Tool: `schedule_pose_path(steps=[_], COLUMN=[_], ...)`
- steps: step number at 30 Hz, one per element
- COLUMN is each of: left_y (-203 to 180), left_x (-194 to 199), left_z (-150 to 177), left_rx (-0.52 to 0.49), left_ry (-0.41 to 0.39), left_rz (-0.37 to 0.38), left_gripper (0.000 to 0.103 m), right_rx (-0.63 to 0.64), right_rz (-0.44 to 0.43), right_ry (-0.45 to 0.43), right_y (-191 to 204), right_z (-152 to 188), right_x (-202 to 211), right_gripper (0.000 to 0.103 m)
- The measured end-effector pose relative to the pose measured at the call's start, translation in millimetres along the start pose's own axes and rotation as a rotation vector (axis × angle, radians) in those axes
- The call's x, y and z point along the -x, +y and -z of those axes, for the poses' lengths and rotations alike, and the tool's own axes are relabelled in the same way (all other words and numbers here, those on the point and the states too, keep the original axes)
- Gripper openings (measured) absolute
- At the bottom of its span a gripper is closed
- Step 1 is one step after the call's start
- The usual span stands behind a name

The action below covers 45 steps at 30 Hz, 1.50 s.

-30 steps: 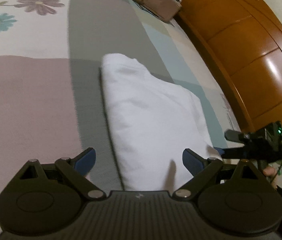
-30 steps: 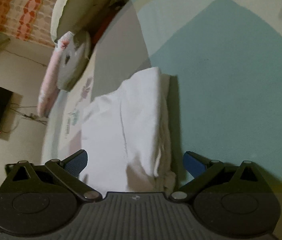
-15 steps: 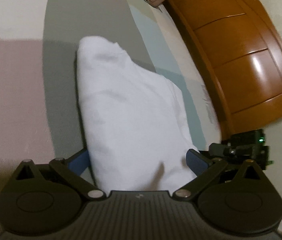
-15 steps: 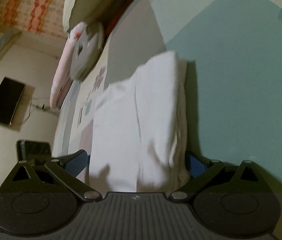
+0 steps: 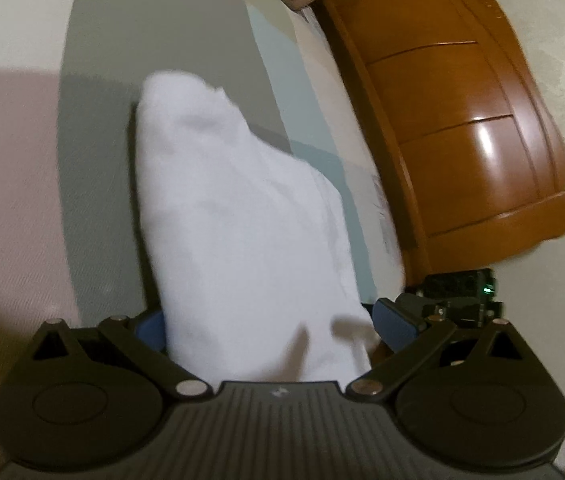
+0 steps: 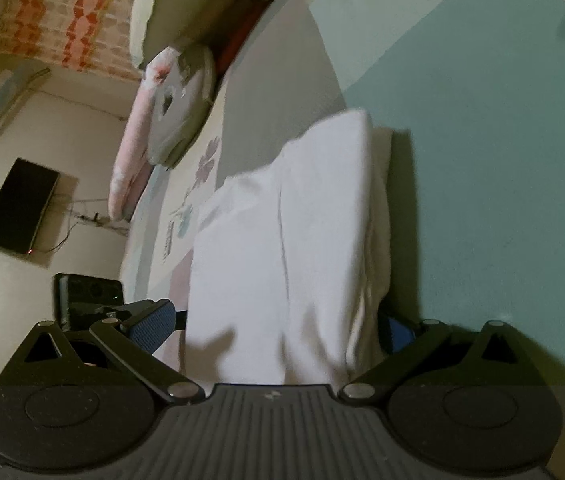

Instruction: Fold clothes

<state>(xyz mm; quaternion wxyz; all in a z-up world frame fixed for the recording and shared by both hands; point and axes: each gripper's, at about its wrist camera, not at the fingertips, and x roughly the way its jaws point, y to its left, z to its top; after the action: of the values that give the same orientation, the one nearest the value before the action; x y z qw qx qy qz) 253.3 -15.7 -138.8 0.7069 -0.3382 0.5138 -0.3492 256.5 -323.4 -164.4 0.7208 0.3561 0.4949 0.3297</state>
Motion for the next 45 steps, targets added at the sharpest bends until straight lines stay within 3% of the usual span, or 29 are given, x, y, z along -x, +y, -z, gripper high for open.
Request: schedule_pose_path(steps=[4, 10, 12, 14, 17, 20, 23, 26, 27, 28, 31, 33, 38, 40, 42, 44, 45], left_y=[3, -3, 4, 11, 12, 3, 1, -2, -4, -8, -19, -19, 8, 11, 1, -6, -9], left_x=[-4, -14, -3, 5, 0, -8, -9, -11, -13, -17, -22, -19, 1, -1, -9, -13, -13], left_z=[-5, -14, -5, 3, -3, -8, -7, -8, -9, -9, -8, -4, 7, 3, 0, 0, 1], left_rx=[-0.006, 0.010, 0.011, 0.007, 0.023, -0.034, -0.056, -0.061, -0.058, -0.064, -0.098, -0.085, 0.010, 0.033, -0.014, -0.064, -0.067], left_ry=[-0.001, 0.007, 0.007, -0.006, -0.007, 0.001, -0.005, -0.018, -0.017, -0.011, -0.004, -0.014, -0.052, -0.055, -0.047, -0.046, -0.051], left_rz=[0.012, -0.010, 0.008, 0.018, 0.000, -0.032, -0.035, -0.037, -0.035, -0.031, -0.067, -0.072, -0.041, -0.035, -0.069, -0.100, -0.112], left_gripper=[0.099, 0.099, 0.096, 0.080, 0.078, 0.078, 0.078, 0.081, 0.084, 0.096, 0.100, 0.097, 0.064, 0.064, 0.064, 0.064, 0.064], right_rx=[-0.018, 0.001, 0.046, 0.075, 0.080, 0.117, 0.140, 0.138, 0.136, 0.134, 0.128, 0.124, 0.113, 0.108, 0.102, 0.111, 0.114], right_rz=[-0.038, -0.020, -0.041, -0.056, -0.033, -0.003, 0.007, 0.002, 0.002, 0.002, 0.001, 0.001, 0.004, 0.015, 0.023, 0.037, 0.050], right_ry=[-0.010, -0.017, -0.011, -0.029, -0.031, -0.029, -0.046, -0.062, -0.062, -0.062, -0.061, -0.061, -0.061, -0.063, -0.066, -0.075, -0.087], right_y=[-5, -1, -2, -4, -2, 1, 0, -4, -4, -4, -3, -3, -1, -1, -2, -4, -6], right_z=[-5, -16, -8, -3, -9, -11, -8, -4, -3, -2, 1, 3, 6, 1, -4, -5, -3], right_x=[-1, -15, -9, -4, -10, -17, -15, -11, -10, -10, -9, -8, -7, -12, -16, -16, -15], right_gripper=[0.103, 0.103, 0.103, 0.100, 0.099, 0.099, 0.090, 0.079, 0.079, 0.081, 0.088, 0.088, 0.087, 0.087, 0.085, 0.077, 0.065])
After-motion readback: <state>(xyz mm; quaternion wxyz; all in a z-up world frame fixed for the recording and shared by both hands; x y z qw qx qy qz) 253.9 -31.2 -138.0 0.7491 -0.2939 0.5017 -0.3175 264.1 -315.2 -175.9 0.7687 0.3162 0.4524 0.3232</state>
